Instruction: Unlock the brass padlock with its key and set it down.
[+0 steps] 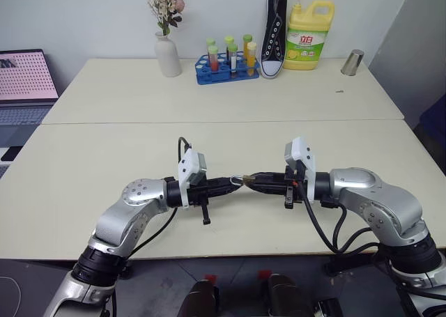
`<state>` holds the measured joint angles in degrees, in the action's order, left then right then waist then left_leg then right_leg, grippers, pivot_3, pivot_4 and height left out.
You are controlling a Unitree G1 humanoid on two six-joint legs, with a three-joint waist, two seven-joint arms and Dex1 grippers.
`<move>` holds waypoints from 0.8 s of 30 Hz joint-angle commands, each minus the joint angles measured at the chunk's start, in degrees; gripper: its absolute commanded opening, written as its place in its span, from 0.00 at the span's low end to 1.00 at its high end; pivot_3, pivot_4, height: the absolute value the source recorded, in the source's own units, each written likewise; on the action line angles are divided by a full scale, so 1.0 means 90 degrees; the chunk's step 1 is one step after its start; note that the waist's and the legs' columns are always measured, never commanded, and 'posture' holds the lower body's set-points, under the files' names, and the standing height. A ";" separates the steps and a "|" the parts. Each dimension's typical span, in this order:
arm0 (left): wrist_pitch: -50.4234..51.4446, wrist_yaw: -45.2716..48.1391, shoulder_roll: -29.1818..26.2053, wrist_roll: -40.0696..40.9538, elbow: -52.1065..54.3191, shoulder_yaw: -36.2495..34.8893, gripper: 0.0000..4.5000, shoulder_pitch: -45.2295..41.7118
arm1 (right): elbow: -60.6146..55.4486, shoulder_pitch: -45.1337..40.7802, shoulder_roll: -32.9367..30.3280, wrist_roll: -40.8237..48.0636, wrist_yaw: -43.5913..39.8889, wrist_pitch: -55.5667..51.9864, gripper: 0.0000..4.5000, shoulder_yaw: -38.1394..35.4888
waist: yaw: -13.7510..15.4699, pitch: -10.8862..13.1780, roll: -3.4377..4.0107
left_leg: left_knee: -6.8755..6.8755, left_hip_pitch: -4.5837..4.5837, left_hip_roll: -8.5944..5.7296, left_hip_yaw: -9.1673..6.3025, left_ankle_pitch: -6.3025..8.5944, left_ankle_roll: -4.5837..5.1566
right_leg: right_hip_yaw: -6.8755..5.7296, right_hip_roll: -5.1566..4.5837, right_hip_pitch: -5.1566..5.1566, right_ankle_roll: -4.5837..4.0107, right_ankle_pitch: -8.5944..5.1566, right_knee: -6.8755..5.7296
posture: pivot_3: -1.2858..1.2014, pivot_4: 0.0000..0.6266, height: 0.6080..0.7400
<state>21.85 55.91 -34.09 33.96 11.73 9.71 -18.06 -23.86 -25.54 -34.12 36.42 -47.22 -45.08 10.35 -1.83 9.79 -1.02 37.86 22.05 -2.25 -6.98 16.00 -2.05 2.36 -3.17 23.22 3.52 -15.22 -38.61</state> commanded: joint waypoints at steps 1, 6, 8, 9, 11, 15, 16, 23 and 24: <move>0.0450 0.0146 -0.0090 0.0446 0.0536 -0.0289 0.00 0.0006 | -0.0083 -0.0016 0.0003 -0.0086 -0.0091 0.0151 0.03 -0.0020 | -0.0001 0.0000 0.0000 | 0.0000 0.0000 0.0000 -0.0001 0.0000 0.0000 | 0.0000 0.0000 0.0000 0.0000 0.0000 0.0000 | 0.52 0.24 1.00; 0.0960 0.0124 -0.0114 0.0700 0.0702 -0.0477 0.00 0.0027 | -0.0070 -0.0004 0.0014 -0.0162 -0.0153 0.0165 0.03 -0.0011 | 0.0002 0.0000 0.0000 | 0.0000 0.0000 0.0000 0.0000 0.0000 0.0000 | 0.0000 -0.0001 0.0000 0.0000 0.0000 0.0001 | 0.52 0.24 1.00; 0.1158 0.0105 -0.0112 0.0822 0.0744 -0.0547 0.00 0.0017 | -0.0066 0.0005 0.0016 -0.0191 -0.0167 0.0170 0.03 0.0003 | 0.0002 0.0000 0.0000 | 0.0000 0.0000 0.0000 -0.0001 0.0000 0.0000 | 0.0000 0.0000 -0.0001 0.0000 0.0000 0.0001 | 0.52 0.24 1.00; 0.1323 0.0089 -0.0101 0.0976 0.0783 -0.0608 0.00 -0.0001 | -0.0070 0.0013 0.0004 -0.0209 -0.0185 0.0175 0.03 0.0019 | 0.0001 0.0000 0.0000 | 0.0000 0.0000 0.0000 -0.0001 0.0000 0.0000 | -0.0001 0.0000 -0.0001 0.0000 0.0000 0.0000 | 0.52 0.24 1.00; 0.1472 0.0017 -0.0050 0.1080 0.0793 -0.0694 0.00 -0.0045 | -0.0080 0.0021 0.0004 -0.0225 -0.0201 0.0170 0.03 0.0026 | 0.0002 0.0000 0.0000 | 0.0000 0.0000 0.0000 0.0000 0.0000 0.0000 | 0.0000 0.0000 -0.0001 0.0000 0.0000 0.0001 | 0.52 0.24 1.00; 0.1483 -0.0009 -0.0038 0.0974 0.0771 -0.0712 0.00 -0.0072 | -0.0095 0.0038 0.0002 -0.0240 -0.0211 0.0165 0.03 0.0032 | 0.0003 0.0000 0.0000 | 0.0000 0.0000 0.0000 -0.0001 0.0000 0.0000 | 0.0000 0.0000 -0.0001 0.0000 0.0000 0.0001 | 0.52 0.24 1.00; 0.1489 -0.0019 -0.0035 0.0974 0.0775 -0.0716 0.00 -0.0073 | -0.0097 0.0041 0.0001 -0.0243 -0.0212 0.0165 0.03 0.0032 | 0.0003 0.0000 0.0000 | 0.0000 0.0000 0.0000 -0.0001 0.0000 0.0000 | 0.0000 0.0000 -0.0001 0.0000 0.0000 0.0002 | 0.52 0.24 1.00; 0.1355 0.0267 -0.0214 0.0894 0.1054 -0.0683 0.00 0.0107 | -0.0085 0.0054 0.0027 -0.0173 -0.0202 0.0064 0.03 -0.0026 | 0.0001 0.0000 0.0000 | -0.0001 0.0000 0.0000 0.0000 0.0000 0.0000 | 0.0000 0.0000 -0.0001 0.0000 0.0000 0.0002 | 0.52 0.24 1.00; 0.1275 0.0335 -0.0264 0.0848 0.1136 -0.0684 0.00 0.0169 | -0.0080 0.0054 0.0046 -0.0112 -0.0188 -0.0004 0.03 -0.0057 | -0.0003 0.0000 0.0000 | -0.0001 0.0000 0.0001 0.0000 0.0000 -0.0001 | 0.0000 0.0000 -0.0001 0.0000 0.0000 0.0003 | 0.52 0.24 1.00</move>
<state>35.09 57.40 -35.67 41.72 18.71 4.61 -17.00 -23.44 -25.18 -33.97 34.17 -48.60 -44.88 11.03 -1.86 9.79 -1.01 37.83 22.05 -2.24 -6.97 16.00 -2.05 2.38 -3.17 23.22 3.51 -15.22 -38.57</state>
